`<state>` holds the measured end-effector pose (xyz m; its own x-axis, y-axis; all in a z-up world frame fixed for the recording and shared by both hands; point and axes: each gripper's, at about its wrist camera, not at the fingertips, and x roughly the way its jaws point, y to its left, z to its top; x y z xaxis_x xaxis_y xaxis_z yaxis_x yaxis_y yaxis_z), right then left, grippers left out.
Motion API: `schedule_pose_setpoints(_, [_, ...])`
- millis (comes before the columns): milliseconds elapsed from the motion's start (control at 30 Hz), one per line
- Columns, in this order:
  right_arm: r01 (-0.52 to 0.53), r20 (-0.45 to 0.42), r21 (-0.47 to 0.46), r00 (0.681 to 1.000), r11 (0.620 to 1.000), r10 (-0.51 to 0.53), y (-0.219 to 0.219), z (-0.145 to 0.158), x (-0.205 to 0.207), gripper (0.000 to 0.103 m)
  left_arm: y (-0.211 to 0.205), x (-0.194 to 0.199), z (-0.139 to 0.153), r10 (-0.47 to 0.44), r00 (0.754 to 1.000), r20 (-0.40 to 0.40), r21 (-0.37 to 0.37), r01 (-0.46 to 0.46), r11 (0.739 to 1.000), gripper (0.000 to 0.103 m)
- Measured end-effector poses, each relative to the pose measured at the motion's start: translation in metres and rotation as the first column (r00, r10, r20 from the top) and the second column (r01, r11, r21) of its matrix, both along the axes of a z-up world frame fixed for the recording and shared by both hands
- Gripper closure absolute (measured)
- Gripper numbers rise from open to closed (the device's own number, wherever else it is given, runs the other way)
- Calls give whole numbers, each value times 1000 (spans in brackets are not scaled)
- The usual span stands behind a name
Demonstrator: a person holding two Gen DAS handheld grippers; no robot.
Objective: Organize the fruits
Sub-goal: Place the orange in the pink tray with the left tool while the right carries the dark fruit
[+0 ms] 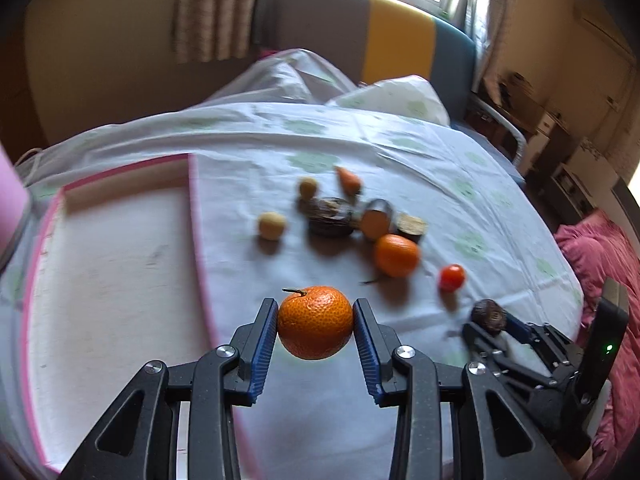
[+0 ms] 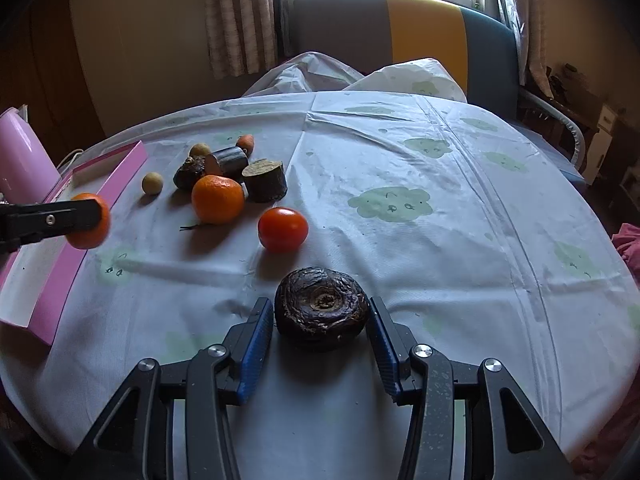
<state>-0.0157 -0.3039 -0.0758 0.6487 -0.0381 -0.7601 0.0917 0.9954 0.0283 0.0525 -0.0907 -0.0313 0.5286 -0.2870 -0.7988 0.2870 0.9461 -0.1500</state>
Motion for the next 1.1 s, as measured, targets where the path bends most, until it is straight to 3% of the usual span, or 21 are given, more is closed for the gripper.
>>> schedule_pose_setpoints(267, [9,-14,-24,1000,1000,-9,4,2,1,57,79,5,-10,218,976,12,67,-218,974,64])
schedule_pose_setpoints(567, [-80,-23,-41,997,996,79,41,3,-2,57,124,1,-28,362,932,14,133,-361,923,64])
schedule_pose_setpoints(733, [-107,-36,-49,994,993,105,56,3,0,57,137,-4,-26,402,916,18,130,-401,907,59])
schedule_pose_setpoints(800, [-110,-42,-47,993,993,108,58,4,0,57,141,-6,-22,404,914,24,103,-405,909,48])
schedule_pose_setpoints(1100, [-168,-51,-46,985,985,166,81,9,4,58,143,-21,-2,377,924,60,41,-379,924,48])
